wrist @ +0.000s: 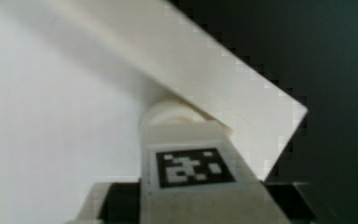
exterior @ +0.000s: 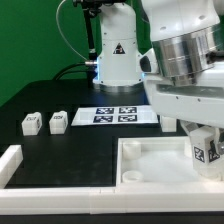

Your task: Assemble one leg

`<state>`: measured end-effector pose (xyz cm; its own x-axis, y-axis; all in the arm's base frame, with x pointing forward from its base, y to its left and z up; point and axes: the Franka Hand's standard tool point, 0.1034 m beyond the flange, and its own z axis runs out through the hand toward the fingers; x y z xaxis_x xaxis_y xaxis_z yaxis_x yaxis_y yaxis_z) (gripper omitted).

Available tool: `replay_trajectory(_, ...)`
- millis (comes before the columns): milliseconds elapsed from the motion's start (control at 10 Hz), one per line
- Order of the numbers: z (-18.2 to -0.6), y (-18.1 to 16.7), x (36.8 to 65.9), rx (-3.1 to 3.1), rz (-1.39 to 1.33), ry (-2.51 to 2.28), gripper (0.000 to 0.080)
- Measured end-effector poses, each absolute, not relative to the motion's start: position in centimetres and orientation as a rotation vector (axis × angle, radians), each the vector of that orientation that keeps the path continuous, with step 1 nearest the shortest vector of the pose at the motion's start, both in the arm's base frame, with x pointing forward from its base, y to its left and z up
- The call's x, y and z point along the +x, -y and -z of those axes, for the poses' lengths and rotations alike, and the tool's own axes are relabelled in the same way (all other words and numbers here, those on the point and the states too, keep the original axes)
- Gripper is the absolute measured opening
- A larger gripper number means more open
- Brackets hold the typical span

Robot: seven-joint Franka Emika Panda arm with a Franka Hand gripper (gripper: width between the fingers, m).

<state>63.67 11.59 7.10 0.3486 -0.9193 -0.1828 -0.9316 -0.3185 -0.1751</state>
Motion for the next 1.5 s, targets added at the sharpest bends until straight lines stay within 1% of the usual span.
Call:
replay_trajectory(100,-7.1,-11.7,63.7,-2.318,-0.087,-1.727,0.0298)
replay_trajectory(200,-7.1,-11.9,63.7,-2.159,-0.126,-1.914,0.0298)
replay_trajectory(300,-7.1,-12.4,63.6,-2.126,-0.135,-1.955,0.0298)
replay_trajectory(400,-7.1,-12.4,63.5,-2.184,-0.126,-1.887,0.0298)
replay_trajectory(500,-7.1,-12.4,63.5,-2.241,-0.117,-1.828,0.0412)
replay_trajectory(600,-7.1,-12.5,63.2,-2.452,-0.099,-1.574,0.0412)
replay_trajectory(700,-7.2,-12.5,63.1,-2.617,-0.089,-1.345,0.0576)
replay_trajectory(800,-7.4,-12.6,63.1,-2.735,-0.064,-1.152,0.0634)
replay_trajectory(1000,-7.3,-12.3,63.2,-2.818,-0.031,-0.926,0.0645)
replay_trajectory(1200,-7.4,-12.1,63.2,-2.922,0.005,-0.552,0.0648)
replay_trajectory(1300,-7.6,-11.7,63.6,-3.004,0.044,-0.273,0.0648)
replay_trajectory(1500,-7.8,-12.3,64.1,-3.037,0.112,-0.065,0.0648)
